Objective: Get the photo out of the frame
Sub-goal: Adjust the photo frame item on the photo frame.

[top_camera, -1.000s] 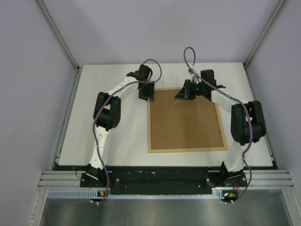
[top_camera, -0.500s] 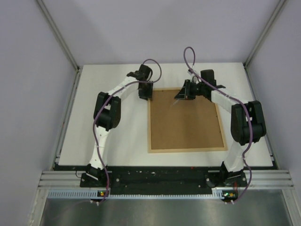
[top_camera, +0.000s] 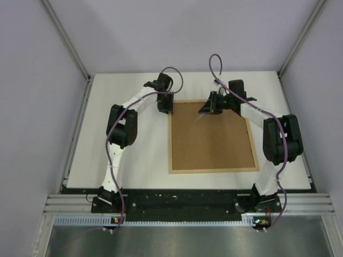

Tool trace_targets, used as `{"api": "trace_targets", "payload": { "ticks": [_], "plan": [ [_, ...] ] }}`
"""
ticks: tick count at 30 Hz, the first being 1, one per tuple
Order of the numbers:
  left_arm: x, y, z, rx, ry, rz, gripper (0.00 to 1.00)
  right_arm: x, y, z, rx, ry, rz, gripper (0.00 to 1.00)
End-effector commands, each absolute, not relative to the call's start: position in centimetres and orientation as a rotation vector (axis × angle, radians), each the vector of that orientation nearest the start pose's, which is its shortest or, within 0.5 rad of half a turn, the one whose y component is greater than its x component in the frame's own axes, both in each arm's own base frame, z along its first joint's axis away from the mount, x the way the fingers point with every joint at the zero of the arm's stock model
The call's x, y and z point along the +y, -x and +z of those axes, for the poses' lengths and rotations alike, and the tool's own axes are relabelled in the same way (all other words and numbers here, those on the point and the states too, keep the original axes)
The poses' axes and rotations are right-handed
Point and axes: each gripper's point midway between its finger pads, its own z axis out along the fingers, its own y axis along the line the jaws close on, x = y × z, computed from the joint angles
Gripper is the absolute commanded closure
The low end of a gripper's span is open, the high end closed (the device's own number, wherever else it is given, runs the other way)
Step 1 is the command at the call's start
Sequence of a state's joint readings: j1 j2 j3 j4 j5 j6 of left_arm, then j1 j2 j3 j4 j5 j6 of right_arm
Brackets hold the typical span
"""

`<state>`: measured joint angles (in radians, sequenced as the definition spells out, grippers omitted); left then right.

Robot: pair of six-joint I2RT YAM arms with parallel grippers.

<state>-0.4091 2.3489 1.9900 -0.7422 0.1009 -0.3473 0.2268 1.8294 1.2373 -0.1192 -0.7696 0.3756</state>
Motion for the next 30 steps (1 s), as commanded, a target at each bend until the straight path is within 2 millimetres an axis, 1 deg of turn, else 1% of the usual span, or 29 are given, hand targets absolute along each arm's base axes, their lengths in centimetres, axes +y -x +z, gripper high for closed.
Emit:
{"api": "trace_targets", "payload": {
  "ticks": [1,3,4,9,10,13,16,17,18,22,25,30],
  "plan": [
    [-24.7,-48.5,2.6,2.704,-0.091,-0.392,0.64,23.4,-40.3,13.3,2.258,0.299,1.205,1.00],
    [-24.6,-48.6,2.7,2.705,-0.076,-0.393,0.67,23.5,-40.3,13.3,2.256,0.304,1.206,1.00],
    [-24.5,-48.6,2.7,2.706,-0.061,-0.392,0.71,23.5,-40.3,13.3,2.258,0.304,1.206,1.00],
    [-24.1,-48.6,2.6,2.718,-0.023,-0.420,0.96,23.5,-40.2,13.1,2.260,0.308,1.206,1.00],
    [-24.0,-48.6,2.8,2.718,-0.015,-0.430,1.00,23.4,-40.3,13.1,2.261,0.305,1.206,1.00],
    [-24.1,-48.6,3.5,2.709,0.013,-0.514,1.00,23.4,-40.4,12.5,2.276,0.298,1.200,1.00],
    [-24.5,-48.2,4.6,2.692,0.054,-0.661,1.00,23.4,-40.3,11.5,2.302,0.290,1.206,1.00],
    [-24.8,-47.8,4.8,2.692,0.064,-0.719,1.00,23.4,-40.3,11.1,2.309,0.287,1.209,1.00],
    [-25.1,-47.6,5.4,2.678,0.067,-0.793,1.00,23.4,-40.3,10.8,2.317,0.284,1.210,1.00],
    [-25.0,-46.6,5.8,2.653,0.131,-0.980,1.00,23.6,-40.2,9.8,2.342,0.270,1.229,1.00],
    [-24.9,-46.1,6.7,2.607,0.174,-1.131,1.00,23.7,-40.2,9.5,2.348,0.265,1.244,1.00],
    [-25.0,-45.7,8.2,2.536,0.213,-1.320,1.00,23.7,-40.2,9.5,2.348,0.264,1.246,1.00]
  ]
}}
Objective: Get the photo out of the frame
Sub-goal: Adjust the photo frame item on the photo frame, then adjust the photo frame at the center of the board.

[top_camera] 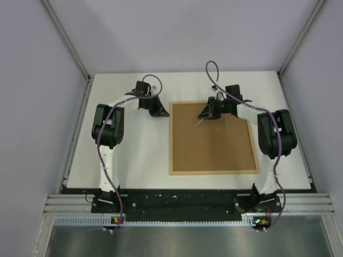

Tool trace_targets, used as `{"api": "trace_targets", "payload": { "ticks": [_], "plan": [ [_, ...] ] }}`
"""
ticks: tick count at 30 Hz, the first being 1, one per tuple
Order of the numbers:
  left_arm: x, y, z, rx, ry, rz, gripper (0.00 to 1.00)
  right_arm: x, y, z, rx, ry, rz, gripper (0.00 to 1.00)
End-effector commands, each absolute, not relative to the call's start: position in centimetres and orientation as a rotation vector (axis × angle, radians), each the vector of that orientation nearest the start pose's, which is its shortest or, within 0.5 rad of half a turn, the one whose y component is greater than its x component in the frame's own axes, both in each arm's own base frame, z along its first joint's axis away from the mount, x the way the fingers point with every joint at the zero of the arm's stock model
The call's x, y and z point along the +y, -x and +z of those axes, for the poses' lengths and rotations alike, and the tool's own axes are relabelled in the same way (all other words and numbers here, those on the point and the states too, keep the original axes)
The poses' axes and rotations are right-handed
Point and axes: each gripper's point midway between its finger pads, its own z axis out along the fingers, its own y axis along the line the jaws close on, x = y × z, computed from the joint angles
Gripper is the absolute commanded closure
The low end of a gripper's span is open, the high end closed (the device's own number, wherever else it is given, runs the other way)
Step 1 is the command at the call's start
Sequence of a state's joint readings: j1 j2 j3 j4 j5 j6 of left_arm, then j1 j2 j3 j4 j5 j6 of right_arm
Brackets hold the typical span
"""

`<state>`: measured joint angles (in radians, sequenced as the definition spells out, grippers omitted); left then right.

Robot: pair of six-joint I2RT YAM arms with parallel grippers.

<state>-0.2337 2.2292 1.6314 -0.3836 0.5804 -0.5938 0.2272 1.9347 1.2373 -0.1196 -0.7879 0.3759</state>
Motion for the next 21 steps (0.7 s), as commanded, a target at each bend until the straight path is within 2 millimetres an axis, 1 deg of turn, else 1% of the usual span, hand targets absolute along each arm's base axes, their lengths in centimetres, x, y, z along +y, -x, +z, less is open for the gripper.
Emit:
{"api": "trace_targets", "payload": {
  "ticks": [1,2,4,5,6,9,11,13,16,17,18,20,21],
  "plan": [
    [-25.1,-45.7,8.5,2.522,0.214,-1.346,1.00,23.7,-40.3,9.6,2.344,0.264,1.245,1.00],
    [-25.2,-45.7,8.8,2.512,0.209,-1.366,1.00,23.7,-40.2,9.6,2.343,0.265,1.247,1.00],
    [-25.1,-46.0,9.4,2.508,0.183,-1.351,1.00,23.7,-40.2,9.8,2.339,0.270,1.249,1.00],
    [-24.9,-46.3,9.5,2.515,0.159,-1.301,1.00,23.7,-40.2,10.0,2.336,0.270,1.247,1.00],
    [-24.4,-46.7,9.2,2.540,0.171,-1.236,0.96,23.8,-40.3,10.1,2.330,0.278,1.248,1.00],
    [-23.3,-47.8,9.7,2.548,0.145,-1.100,0.70,23.8,-40.2,10.6,2.321,0.284,1.248,1.00],
    [-22.6,-48.5,10.0,2.548,0.128,-1.015,0.55,23.7,-40.4,10.9,2.310,0.291,1.246,1.00],
    [-21.9,-49.6,10.5,2.527,0.085,-0.929,0.43,23.8,-40.4,11.2,2.300,0.303,1.247,1.00],
    [-21.0,-51.7,11.3,2.457,0.017,-0.818,0.29,23.7,-40.4,12.1,2.281,0.328,1.230,1.00],
    [-20.9,-52.3,11.6,2.430,-0.017,-0.797,0.27,23.6,-40.5,12.4,2.275,0.338,1.222,1.00],
    [-20.9,-53.0,11.8,2.404,-0.051,-0.775,0.22,23.6,-40.5,12.9,2.264,0.356,1.212,1.00],
    [-21.2,-54.1,12.4,2.351,-0.129,-0.774,0.09,23.2,-40.7,14.3,2.235,0.390,1.181,1.00],
    [-21.5,-54.4,12.3,2.338,-0.173,-0.784,0.08,22.8,-40.9,14.9,2.218,0.403,1.162,1.00]
  ]
}}
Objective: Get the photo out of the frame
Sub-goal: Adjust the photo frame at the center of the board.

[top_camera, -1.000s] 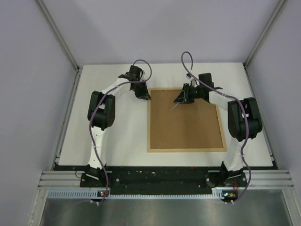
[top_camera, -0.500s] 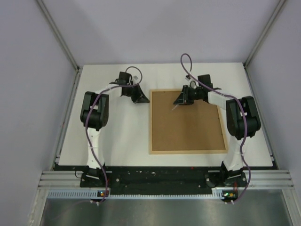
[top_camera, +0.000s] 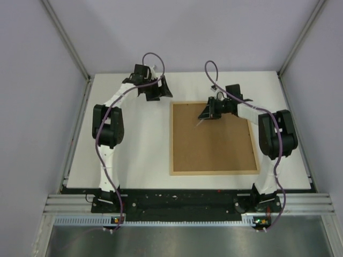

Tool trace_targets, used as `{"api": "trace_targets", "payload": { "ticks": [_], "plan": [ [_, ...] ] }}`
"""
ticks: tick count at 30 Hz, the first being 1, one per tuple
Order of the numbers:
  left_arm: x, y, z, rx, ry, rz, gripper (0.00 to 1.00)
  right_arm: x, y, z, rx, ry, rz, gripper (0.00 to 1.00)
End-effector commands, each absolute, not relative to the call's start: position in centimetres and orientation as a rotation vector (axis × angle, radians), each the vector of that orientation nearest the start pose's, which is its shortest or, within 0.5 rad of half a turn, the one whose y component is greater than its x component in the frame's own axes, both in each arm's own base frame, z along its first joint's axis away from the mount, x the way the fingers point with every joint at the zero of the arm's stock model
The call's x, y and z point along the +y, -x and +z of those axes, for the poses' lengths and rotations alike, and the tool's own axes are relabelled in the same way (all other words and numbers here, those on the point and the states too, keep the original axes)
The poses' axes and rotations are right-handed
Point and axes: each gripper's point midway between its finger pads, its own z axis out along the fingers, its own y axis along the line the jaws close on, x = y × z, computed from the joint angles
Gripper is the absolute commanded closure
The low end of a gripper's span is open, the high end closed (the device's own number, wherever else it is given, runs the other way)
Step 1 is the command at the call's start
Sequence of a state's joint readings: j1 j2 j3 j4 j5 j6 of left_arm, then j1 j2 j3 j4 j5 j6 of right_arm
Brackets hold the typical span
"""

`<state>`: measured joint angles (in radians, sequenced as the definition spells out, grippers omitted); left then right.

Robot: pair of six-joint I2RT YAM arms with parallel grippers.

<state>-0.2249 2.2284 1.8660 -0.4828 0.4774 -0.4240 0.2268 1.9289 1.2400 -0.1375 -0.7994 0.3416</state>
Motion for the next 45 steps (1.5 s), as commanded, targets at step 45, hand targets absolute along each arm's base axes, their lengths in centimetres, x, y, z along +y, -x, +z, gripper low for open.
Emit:
{"api": "trace_targets", "payload": {
  "ticks": [45],
  "plan": [
    [-22.6,-52.8,3.7,2.387,-0.846,-0.143,0.39,-2.0,-49.7,9.8,2.379,0.148,0.049,1.00]
  ]
}}
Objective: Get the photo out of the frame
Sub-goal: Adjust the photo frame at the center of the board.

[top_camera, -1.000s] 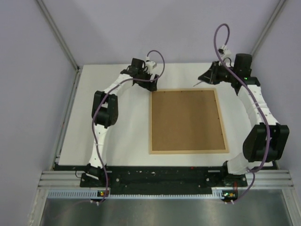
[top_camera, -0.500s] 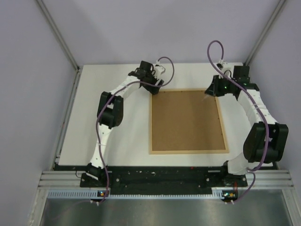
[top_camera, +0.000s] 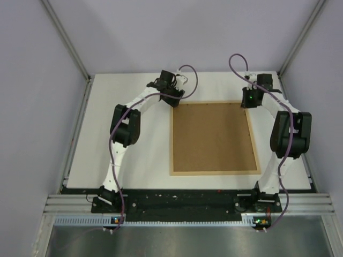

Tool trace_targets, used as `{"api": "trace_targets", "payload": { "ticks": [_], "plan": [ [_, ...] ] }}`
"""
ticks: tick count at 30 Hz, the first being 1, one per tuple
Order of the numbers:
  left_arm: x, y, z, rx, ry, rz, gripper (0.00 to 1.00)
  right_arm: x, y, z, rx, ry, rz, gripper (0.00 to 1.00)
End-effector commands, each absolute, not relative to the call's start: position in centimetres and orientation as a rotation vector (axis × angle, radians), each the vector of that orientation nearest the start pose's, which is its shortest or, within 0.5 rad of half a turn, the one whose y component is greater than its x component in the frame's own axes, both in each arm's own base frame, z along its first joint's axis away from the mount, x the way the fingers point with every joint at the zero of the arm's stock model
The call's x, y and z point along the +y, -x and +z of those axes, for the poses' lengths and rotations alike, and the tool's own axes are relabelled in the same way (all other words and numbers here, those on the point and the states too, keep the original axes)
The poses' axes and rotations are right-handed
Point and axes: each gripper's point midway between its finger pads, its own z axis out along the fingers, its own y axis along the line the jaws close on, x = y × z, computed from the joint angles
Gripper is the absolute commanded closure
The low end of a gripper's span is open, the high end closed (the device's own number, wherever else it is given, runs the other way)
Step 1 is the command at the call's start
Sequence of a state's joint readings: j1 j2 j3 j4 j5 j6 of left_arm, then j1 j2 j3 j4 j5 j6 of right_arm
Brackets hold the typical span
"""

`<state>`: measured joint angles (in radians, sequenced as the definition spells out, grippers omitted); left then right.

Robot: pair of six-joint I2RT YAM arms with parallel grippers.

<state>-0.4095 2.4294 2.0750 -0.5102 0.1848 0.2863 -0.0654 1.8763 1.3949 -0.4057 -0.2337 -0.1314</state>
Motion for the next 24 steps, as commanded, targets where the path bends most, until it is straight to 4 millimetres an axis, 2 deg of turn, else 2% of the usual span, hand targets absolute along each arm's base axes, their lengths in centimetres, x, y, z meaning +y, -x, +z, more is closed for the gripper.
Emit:
{"api": "trace_targets", "payload": {
  "ticks": [1,5,8,11,12,14,21,22,24],
  "plan": [
    [-22.1,-52.7,3.7,2.398,-0.835,-0.125,0.40,-2.2,-50.0,9.4,2.386,0.140,0.041,1.00],
    [-20.8,-51.9,3.5,2.434,-0.821,-0.068,0.43,-2.8,-51.4,8.8,2.382,0.130,0.002,1.00],
    [-19.1,-51.6,3.3,2.468,-0.803,0.002,0.45,-3.0,-53.1,8.9,2.360,0.130,-0.006,1.00],
    [-18.2,-50.9,3.0,2.505,-0.787,-0.013,0.46,-3.0,-55.3,9.0,2.332,0.133,-0.003,1.00],
    [-17.9,-50.7,2.9,2.514,-0.784,-0.012,0.48,-2.9,-56.5,9.7,2.305,0.139,-0.003,1.00],
    [-17.4,-49.9,2.9,2.541,-0.784,-0.009,0.50,-2.5,-58.1,9.4,2.292,0.160,-0.009,1.00],
    [-16.0,-45.5,2.3,2.666,-0.787,-0.028,0.56,0.4,-62.6,9.9,2.216,0.251,-0.004,1.00],
    [-15.7,-44.7,2.3,2.679,-0.791,-0.029,0.57,2.5,-63.1,10.1,2.198,0.296,0.010,1.00],
    [-15.8,-42.8,2.2,2.713,-0.788,-0.085,0.60,4.3,-64.1,9.8,2.185,0.332,0.028,1.00]
  ]
}}
